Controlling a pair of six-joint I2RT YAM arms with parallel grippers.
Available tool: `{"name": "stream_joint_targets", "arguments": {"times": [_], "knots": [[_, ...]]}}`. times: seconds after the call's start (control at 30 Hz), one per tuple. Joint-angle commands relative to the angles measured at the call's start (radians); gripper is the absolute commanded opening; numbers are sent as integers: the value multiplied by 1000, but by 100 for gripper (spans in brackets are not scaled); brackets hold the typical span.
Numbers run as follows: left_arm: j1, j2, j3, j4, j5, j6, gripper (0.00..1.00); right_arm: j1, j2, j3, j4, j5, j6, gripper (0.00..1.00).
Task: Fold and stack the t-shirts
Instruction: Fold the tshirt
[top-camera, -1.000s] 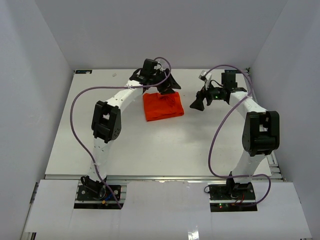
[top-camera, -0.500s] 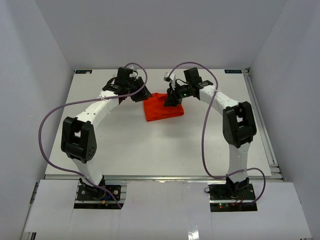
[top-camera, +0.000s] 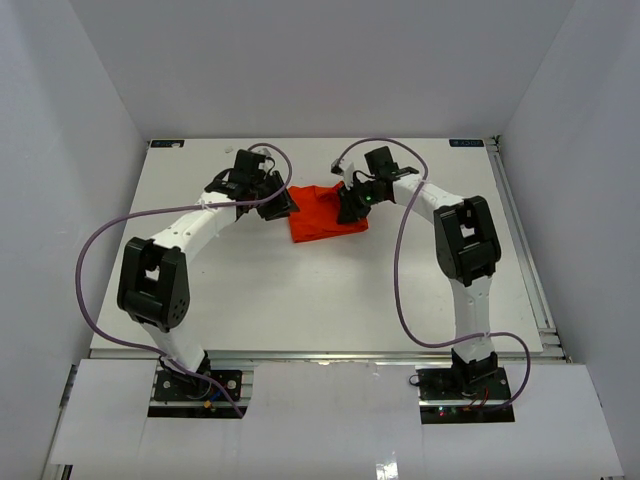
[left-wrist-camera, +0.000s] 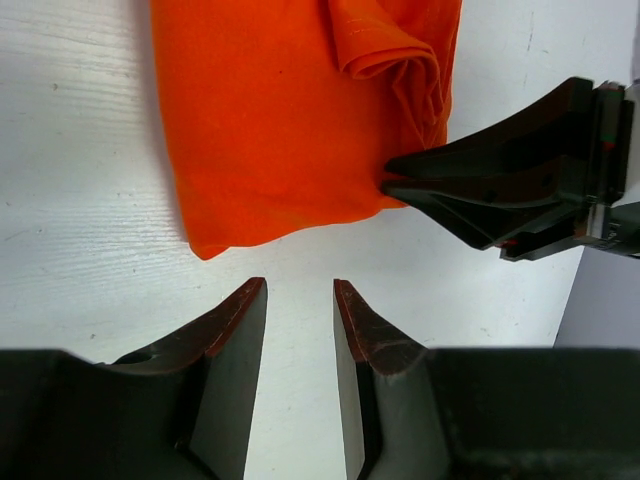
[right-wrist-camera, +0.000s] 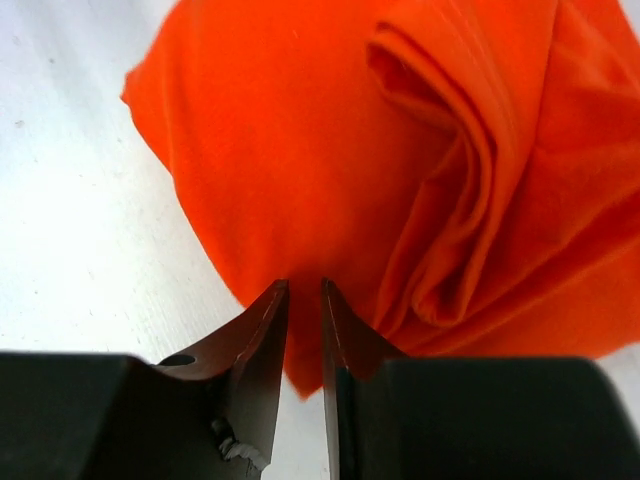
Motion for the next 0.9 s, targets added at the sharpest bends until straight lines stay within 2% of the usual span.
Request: {"name": "stream_joint_targets", "arguments": {"times": [0.0, 0.3, 0.4, 0.5, 0.67, 0.87], "knots": [[6, -61, -7, 21, -6, -1, 44, -37, -72, -51, 25, 44, 25, 26], [11, -55, -19, 22, 0, 12, 45, -76, -143, -119, 45, 176, 53, 23], [12, -61, -28, 24, -1, 13, 45, -76, -186, -143, 76, 148, 48, 23], [12, -69, -37, 25, -3, 13, 45, -76, -223, -153, 103, 18, 4, 23], [12, -83, -56, 27, -6, 13, 46, -54, -165, -35, 32, -139, -101, 24], [11, -115, -82, 25, -12, 4, 46, -5, -25, 123, -28, -108, -119, 25]]}}
